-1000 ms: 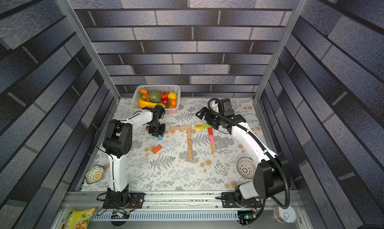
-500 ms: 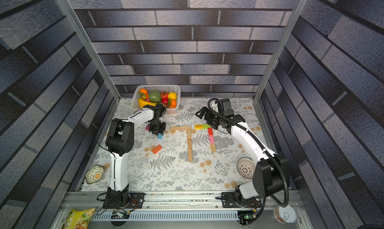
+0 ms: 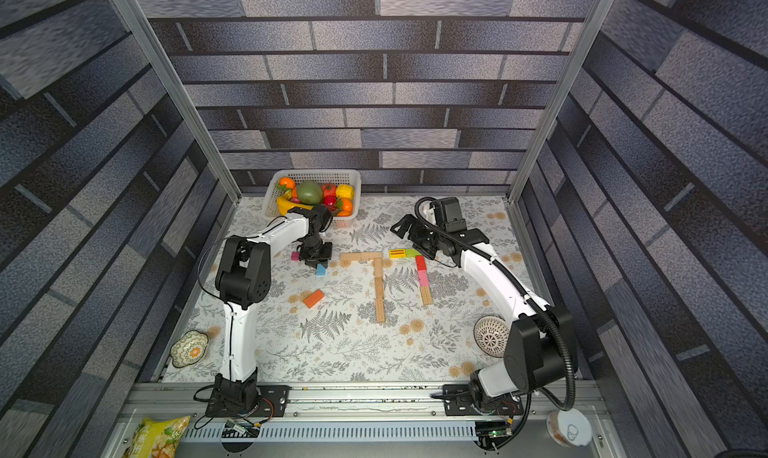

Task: Assemble the number 7 with building blocks
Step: Assemble the building block at the center of the board.

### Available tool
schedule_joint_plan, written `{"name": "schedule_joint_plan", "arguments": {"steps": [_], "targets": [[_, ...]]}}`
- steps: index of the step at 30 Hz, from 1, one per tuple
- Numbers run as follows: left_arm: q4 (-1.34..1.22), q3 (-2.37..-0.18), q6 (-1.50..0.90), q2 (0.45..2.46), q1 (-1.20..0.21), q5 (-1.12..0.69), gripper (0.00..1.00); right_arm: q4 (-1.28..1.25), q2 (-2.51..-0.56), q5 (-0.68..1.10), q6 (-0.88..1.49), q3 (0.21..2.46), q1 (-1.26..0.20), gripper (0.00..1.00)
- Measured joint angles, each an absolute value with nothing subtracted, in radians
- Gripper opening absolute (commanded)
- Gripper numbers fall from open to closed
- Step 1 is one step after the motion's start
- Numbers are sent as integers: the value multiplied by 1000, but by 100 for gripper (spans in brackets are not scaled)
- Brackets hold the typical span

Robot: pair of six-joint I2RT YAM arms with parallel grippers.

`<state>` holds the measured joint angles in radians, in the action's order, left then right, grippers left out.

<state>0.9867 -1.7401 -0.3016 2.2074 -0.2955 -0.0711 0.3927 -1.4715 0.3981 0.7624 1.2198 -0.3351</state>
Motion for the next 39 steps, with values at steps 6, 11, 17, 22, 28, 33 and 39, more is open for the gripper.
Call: {"name": "schedule_joint_plan", "arguments": {"steps": [6,11,17,22,28,33,39], "targets": [[986,-1740,-302,2207,-294,-73,25,393,-1472,398,762,1220,-335,100],[986,-1740,-302,2207,-293,-74,28,392,-1477,398,762,1220,-335,100],[983,-1740,-306,2207,-293,-78,39,392,-1477,398,762,1220,-335,100],[978,-1740,-318,2207,-295,-83,50,392,-1477,398,763,1220,-335,100],[958,-1721,-325,2194,-295,-85,57,392,-1477,402,762,1220,-335,100],[958,-1684,-331,2164,-296,-74,57,392,-1477,406,762,1218,-335,100],[974,-1607,-351,2008,-305,-69,57,374,-1469,415,770,1193,-335,100]]}}
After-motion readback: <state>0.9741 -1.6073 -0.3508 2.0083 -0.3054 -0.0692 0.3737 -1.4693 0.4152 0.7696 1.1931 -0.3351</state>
